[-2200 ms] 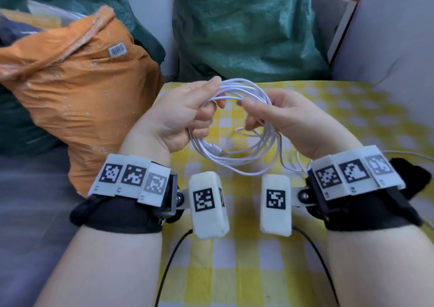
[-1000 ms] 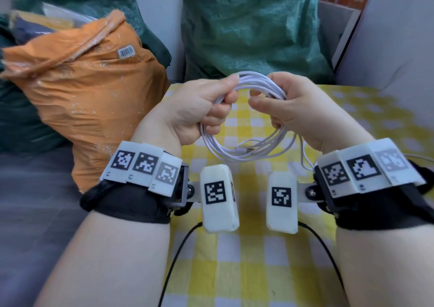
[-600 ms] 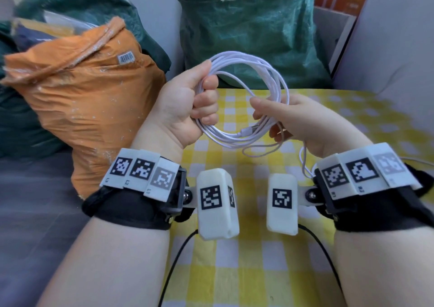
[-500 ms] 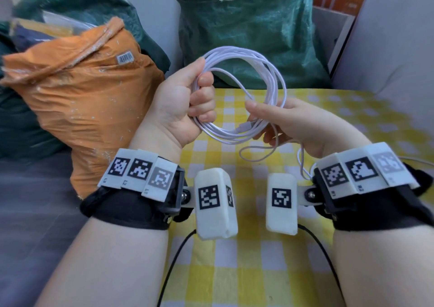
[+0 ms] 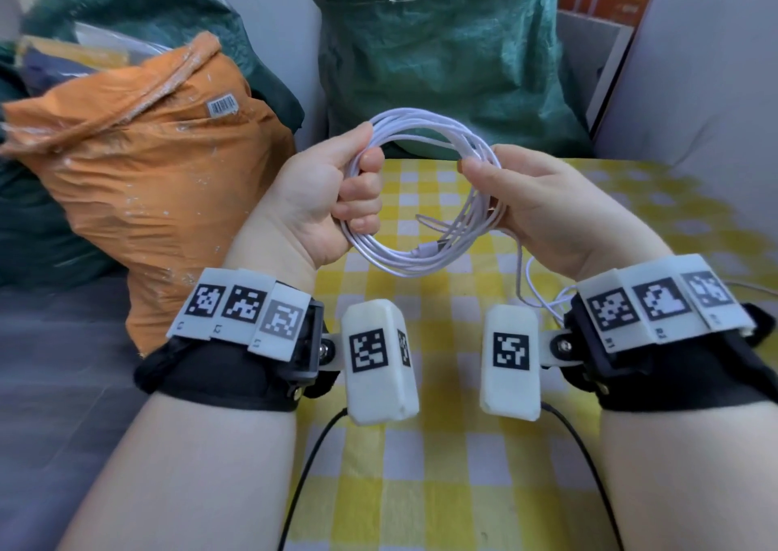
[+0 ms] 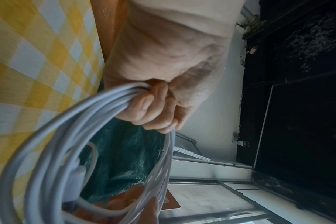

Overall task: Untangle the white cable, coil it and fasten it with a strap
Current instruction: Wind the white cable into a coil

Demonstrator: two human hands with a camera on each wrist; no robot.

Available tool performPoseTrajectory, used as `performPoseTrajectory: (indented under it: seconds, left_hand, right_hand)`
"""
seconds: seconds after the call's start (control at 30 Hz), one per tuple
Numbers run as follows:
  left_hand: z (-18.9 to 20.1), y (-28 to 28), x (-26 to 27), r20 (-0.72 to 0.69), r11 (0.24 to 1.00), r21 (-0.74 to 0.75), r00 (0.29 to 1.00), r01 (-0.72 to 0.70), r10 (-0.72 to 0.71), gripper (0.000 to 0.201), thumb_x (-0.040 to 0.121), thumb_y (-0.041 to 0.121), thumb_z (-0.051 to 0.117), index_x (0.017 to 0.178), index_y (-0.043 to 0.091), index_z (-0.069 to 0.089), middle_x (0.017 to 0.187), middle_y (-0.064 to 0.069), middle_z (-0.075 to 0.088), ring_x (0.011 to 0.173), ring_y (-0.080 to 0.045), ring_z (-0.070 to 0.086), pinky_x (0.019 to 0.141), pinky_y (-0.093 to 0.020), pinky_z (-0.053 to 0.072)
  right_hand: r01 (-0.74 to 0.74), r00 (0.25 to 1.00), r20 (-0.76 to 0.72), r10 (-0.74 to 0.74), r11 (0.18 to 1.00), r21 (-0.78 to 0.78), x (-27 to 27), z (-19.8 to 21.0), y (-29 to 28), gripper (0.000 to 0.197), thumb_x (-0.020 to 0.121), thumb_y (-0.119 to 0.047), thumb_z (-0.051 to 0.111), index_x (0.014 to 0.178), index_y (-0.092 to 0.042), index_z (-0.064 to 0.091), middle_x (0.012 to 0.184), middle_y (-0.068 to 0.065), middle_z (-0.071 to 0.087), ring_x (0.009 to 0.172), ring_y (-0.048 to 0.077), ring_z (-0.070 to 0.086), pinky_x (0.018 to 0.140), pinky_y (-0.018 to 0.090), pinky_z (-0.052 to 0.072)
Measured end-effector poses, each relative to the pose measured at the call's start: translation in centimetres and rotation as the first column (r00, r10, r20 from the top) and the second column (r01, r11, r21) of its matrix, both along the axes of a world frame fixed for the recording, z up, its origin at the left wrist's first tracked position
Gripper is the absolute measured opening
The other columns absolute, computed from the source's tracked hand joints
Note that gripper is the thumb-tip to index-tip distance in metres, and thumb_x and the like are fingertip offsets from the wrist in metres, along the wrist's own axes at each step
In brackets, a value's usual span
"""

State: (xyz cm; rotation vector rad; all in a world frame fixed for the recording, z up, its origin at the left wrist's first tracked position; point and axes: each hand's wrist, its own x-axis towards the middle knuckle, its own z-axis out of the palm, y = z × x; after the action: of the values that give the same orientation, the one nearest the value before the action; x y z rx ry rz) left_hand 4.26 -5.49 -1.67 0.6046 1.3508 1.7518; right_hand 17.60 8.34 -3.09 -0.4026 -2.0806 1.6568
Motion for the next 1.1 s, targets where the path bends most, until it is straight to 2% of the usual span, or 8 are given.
performPoseTrajectory:
  seconds: [0.07, 0.17, 0.27, 0.4, 0.57, 0.67, 0.87, 1.1]
  left_hand:
    - [-0.1, 0.0, 0.1, 0.003, 0.999, -0.009, 1.000, 0.030, -0.030, 0.044, 0.099, 0.041, 0.033, 0.061, 0.020, 0.039, 0.039, 0.009, 0.023, 0.031, -0.006, 0.017, 0.036, -0.019, 0.019]
    - [-0.1, 0.0, 0.1, 0.033, 0.996, -0.018, 0.995, 0.091, -0.090, 0.044, 0.099, 0.043, 0.030, 0.061, 0.021, 0.038, 0.041, 0.008, 0.024, 0.032, -0.007, 0.019, 0.039, -0.019, 0.021]
    - [-0.2, 0.1, 0.2, 0.053, 0.992, -0.025, 0.991, 0.126, -0.125, 0.045, 0.099, 0.044, 0.030, 0.061, 0.021, 0.037, 0.043, 0.007, 0.025, 0.033, -0.007, 0.020, 0.039, -0.019, 0.023]
    - [-0.3, 0.1, 0.5, 0.043, 0.981, -0.049, 0.982, 0.188, -0.186, 0.044, 0.099, 0.044, 0.030, 0.062, 0.021, 0.037, 0.045, 0.007, 0.025, 0.034, -0.006, 0.022, 0.040, -0.018, 0.027]
    - [-0.3, 0.1, 1.0, 0.020, 0.965, -0.056, 0.967, 0.256, -0.256, 0.045, 0.099, 0.045, 0.027, 0.063, 0.020, 0.038, 0.049, 0.005, 0.029, 0.037, -0.009, 0.025, 0.050, -0.022, 0.039]
    - [-0.5, 0.2, 1.1, -0.002, 0.958, -0.079, 0.961, 0.275, -0.276, 0.044, 0.099, 0.043, 0.027, 0.066, 0.018, 0.042, 0.053, 0.003, 0.036, 0.041, -0.011, 0.034, 0.058, -0.027, 0.048]
    - [-0.6, -0.2, 1.2, -0.221, 0.970, -0.160, 0.950, 0.185, -0.218, 0.025, 0.095, 0.034, 0.046, 0.092, 0.011, 0.056, 0.060, 0.001, 0.047, 0.048, -0.012, 0.042, 0.056, -0.029, 0.051]
    - [-0.5, -0.3, 1.6, -0.379, 0.960, -0.230, 0.893, 0.161, -0.241, 0.041, 0.086, 0.050, 0.048, 0.073, 0.012, 0.053, 0.046, 0.003, 0.033, 0.039, -0.011, 0.026, 0.046, -0.022, 0.038]
  right_hand:
    - [0.053, 0.998, 0.028, -0.053, 0.999, 0.010, -0.2, -0.1, -0.1, 0.037, 0.097, -0.026, 0.050, 0.102, 0.011, 0.051, 0.072, 0.003, 0.041, 0.069, 0.021, 0.044, 0.071, 0.039, 0.041]
    - [0.042, 0.999, -0.004, -0.042, 0.998, -0.040, -0.3, 0.1, -0.6, 0.025, 0.099, -0.025, 0.046, 0.088, -0.004, 0.052, 0.073, 0.004, 0.048, 0.066, 0.018, 0.058, 0.072, 0.041, 0.053]
    - [-0.002, 0.997, -0.080, -0.009, 0.991, -0.131, -0.2, 0.4, -1.0, 0.014, 0.099, -0.019, 0.045, 0.091, -0.009, 0.052, 0.071, 0.001, 0.053, 0.056, 0.014, 0.057, 0.059, 0.032, 0.054]
    - [-0.037, 0.995, -0.099, 0.029, 0.996, -0.078, 0.0, 0.7, -1.0, 0.005, 0.099, -0.011, 0.045, 0.096, -0.011, 0.049, 0.062, -0.003, 0.045, 0.049, 0.011, 0.043, 0.052, 0.024, 0.046]
    - [-0.034, 0.989, -0.150, 0.014, 0.991, -0.132, -0.2, 0.7, -0.7, 0.019, 0.099, -0.014, 0.045, 0.081, -0.018, 0.047, 0.056, -0.006, 0.030, 0.043, 0.009, 0.026, 0.043, 0.021, 0.032]
    - [-0.017, 0.993, -0.114, 0.002, 0.991, -0.132, 0.0, 0.7, -0.6, 0.020, 0.099, -0.014, 0.043, 0.080, -0.018, 0.045, 0.052, -0.009, 0.031, 0.041, 0.007, 0.022, 0.040, 0.019, 0.026]
    - [-0.116, 0.990, 0.097, 0.107, 0.989, 0.095, 0.0, 0.6, -1.2, 0.014, 0.099, -0.013, 0.046, 0.086, -0.013, 0.052, 0.051, -0.009, 0.034, 0.040, 0.006, 0.027, 0.039, 0.018, 0.025]
    - [-0.153, 0.977, 0.185, 0.106, 0.953, 0.262, -0.1, 0.8, -1.8, 0.015, 0.096, -0.021, 0.051, 0.081, -0.018, 0.054, 0.053, -0.012, 0.038, 0.044, 0.007, 0.030, 0.045, 0.024, 0.027]
